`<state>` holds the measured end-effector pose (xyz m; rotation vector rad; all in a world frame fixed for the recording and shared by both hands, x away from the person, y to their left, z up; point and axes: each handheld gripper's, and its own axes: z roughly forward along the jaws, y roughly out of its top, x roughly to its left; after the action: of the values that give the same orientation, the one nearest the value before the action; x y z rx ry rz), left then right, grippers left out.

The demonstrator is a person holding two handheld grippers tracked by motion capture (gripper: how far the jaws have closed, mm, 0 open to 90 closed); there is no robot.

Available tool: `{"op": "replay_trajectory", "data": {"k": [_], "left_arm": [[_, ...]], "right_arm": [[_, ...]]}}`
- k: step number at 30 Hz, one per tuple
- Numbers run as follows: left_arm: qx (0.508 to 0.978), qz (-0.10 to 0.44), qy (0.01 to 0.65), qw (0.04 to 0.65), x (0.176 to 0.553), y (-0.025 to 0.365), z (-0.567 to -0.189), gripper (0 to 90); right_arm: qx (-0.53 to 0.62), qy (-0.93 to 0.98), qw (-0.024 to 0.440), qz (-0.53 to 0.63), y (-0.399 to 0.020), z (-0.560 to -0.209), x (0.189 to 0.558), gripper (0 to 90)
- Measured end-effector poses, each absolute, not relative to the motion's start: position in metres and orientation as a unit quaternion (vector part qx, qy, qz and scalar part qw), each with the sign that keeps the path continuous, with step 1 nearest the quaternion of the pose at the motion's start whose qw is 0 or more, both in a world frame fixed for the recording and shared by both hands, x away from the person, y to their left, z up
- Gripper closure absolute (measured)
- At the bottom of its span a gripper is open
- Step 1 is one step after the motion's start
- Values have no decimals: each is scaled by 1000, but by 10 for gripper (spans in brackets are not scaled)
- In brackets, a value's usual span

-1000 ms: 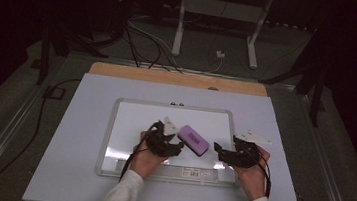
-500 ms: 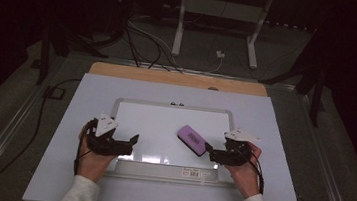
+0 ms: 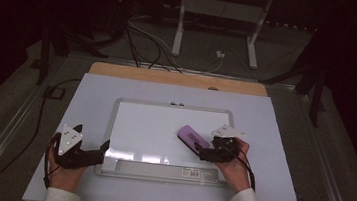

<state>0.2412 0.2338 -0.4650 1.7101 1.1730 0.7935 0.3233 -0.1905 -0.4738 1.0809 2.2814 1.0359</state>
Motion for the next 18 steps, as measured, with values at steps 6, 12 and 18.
{"op": "replay_trajectory", "data": {"k": [6, 12, 18], "left_arm": [[673, 332, 485, 449, 236, 247, -465, 5], [662, 335, 496, 451, 234, 255, -466, 5], [668, 332, 492, 449, 235, 251, -467, 6]], "right_arm": [[366, 835, 207, 355, -174, -480, 327, 186], [347, 848, 216, 338, -161, -489, 330, 235], [336, 857, 211, 329, -154, -492, 333, 267]]}}
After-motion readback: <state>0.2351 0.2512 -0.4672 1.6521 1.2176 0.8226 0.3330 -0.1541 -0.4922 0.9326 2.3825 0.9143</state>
